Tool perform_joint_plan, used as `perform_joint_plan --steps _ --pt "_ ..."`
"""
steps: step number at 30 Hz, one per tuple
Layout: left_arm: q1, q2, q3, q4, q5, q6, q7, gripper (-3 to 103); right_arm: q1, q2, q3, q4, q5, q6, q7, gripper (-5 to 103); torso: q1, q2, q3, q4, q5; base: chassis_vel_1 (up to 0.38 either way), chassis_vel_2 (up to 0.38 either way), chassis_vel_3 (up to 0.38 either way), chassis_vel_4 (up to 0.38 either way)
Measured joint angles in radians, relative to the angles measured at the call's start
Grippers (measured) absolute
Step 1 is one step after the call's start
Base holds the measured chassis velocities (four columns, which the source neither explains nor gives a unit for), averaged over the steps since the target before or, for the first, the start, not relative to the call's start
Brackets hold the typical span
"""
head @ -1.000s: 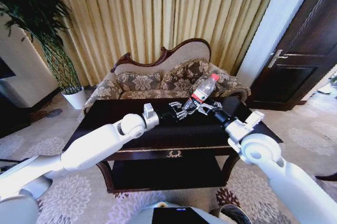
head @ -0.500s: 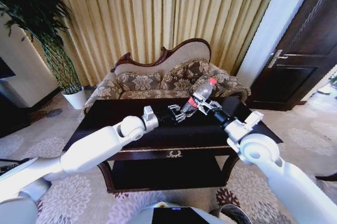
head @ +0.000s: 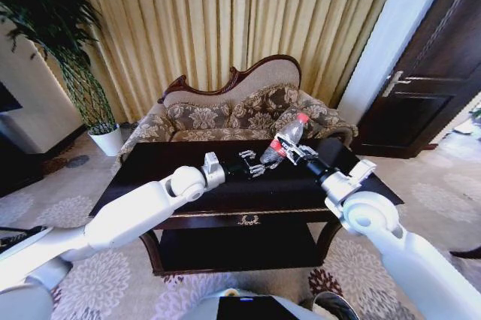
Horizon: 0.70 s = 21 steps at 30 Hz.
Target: Move to the front of the table and place the trash on the table into the trash bin.
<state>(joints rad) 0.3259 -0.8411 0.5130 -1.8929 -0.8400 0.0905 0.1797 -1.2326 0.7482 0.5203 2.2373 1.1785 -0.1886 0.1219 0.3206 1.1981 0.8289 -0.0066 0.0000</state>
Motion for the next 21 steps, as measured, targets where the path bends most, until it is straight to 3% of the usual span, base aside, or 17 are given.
perform_joint_plan --steps 2,4,6,9,15,18,21 --pt "0.011 0.011 -0.018 -0.007 -0.004 0.001 -0.007 60 0.000 0.000 0.001 -0.002 0.000 0.000 0.000 25 0.000 0.000 0.000 0.0000 -0.0001 0.000 0.000 0.000 0.000" --pt "0.030 0.035 -0.043 -0.023 -0.012 0.003 -0.016 77 0.002 0.002 0.002 -0.009 0.000 0.000 0.000 25 0.000 0.000 0.000 0.0002 -0.0001 0.000 0.000 0.000 0.000" --pt "0.034 0.040 -0.048 -0.027 -0.013 0.003 -0.018 77 0.002 0.003 0.002 -0.011 0.000 0.001 0.000 25 0.000 0.000 0.000 0.0001 -0.0002 0.000 0.000 0.000 0.000" --pt "0.079 0.075 -0.098 -0.062 -0.023 0.006 -0.036 93 0.004 0.013 0.002 -0.023 -0.003 0.003 -0.001 25 0.000 0.000 0.000 0.0001 -0.0001 0.000 0.000 0.000 0.000" --pt "0.163 0.109 -0.204 -0.115 -0.051 0.018 -0.071 100 0.003 0.030 0.012 -0.044 -0.020 0.007 -0.001 25 0.000 0.000 0.000 0.0001 -0.0002 0.000 0.000 0.000 0.000" --pt "0.341 0.131 -0.379 -0.177 -0.091 0.035 -0.157 100 0.000 0.039 0.022 -0.067 -0.054 0.012 -0.002 25 0.000 0.000 0.000 0.0002 -0.0003 0.000 0.000 0.000 0.000" --pt "0.404 0.134 -0.449 -0.188 -0.095 0.042 -0.173 100 0.002 0.040 0.024 -0.074 -0.063 0.016 -0.002 25 0.000 0.000 0.000 0.0004 -0.0001 0.000 0.000 0.000 0.000"
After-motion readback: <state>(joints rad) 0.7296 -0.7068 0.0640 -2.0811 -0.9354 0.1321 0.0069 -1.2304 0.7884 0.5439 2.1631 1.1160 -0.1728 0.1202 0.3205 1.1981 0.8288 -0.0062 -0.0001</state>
